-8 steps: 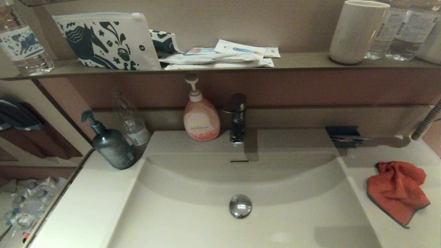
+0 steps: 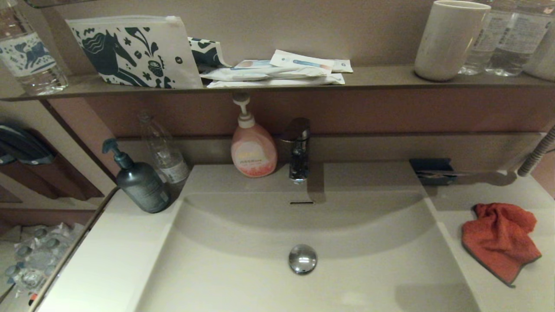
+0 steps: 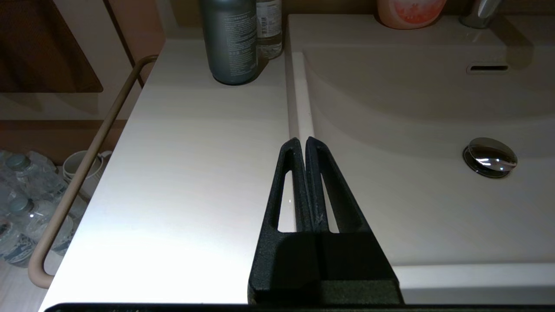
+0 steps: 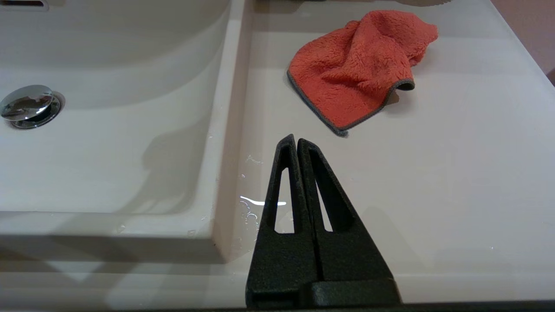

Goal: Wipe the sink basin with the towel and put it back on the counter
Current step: Turn on the faucet

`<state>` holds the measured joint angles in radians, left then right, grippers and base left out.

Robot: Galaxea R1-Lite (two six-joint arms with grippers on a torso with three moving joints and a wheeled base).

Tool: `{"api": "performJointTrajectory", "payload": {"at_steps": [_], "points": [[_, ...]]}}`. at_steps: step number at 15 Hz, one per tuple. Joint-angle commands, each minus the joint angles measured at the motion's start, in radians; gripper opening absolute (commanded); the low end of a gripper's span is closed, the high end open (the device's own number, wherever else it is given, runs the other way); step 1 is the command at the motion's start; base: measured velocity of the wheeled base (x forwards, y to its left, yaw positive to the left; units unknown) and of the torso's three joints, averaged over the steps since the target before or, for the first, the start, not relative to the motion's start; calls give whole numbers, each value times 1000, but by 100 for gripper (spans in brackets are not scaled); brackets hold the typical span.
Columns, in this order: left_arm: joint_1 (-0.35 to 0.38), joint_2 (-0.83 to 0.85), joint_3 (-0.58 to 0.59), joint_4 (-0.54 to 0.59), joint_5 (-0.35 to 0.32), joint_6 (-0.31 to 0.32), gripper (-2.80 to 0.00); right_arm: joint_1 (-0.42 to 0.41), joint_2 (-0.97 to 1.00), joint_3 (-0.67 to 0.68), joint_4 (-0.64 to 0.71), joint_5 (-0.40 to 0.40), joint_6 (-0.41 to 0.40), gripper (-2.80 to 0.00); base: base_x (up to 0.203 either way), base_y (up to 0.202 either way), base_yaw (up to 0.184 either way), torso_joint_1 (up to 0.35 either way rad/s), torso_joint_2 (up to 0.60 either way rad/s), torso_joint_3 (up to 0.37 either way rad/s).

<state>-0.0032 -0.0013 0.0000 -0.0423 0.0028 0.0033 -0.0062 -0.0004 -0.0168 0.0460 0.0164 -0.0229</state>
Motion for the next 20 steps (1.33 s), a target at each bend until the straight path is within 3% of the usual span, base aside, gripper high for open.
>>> {"api": "performJointTrajectory", "payload": {"at_steps": [1,13,15,18,20], "points": [[0,1,0,-1,0,0,-280,0,0,0,0,0,0,-280,0,0,0,0,0,0],[0,1,0,2,0,3,-280,0,0,0,0,0,0,-280,0,0,0,0,0,0],[0,1,0,-1,-2,40,-280,0,0,0,0,0,0,-280,0,0,0,0,0,0],[0,7,-64,27,-34,43,-280,0,0,0,0,0,0,-280,0,0,0,0,0,0],[0,28,-128,78,-90,43,-280,0,0,0,0,0,0,-280,0,0,0,0,0,0]]}}
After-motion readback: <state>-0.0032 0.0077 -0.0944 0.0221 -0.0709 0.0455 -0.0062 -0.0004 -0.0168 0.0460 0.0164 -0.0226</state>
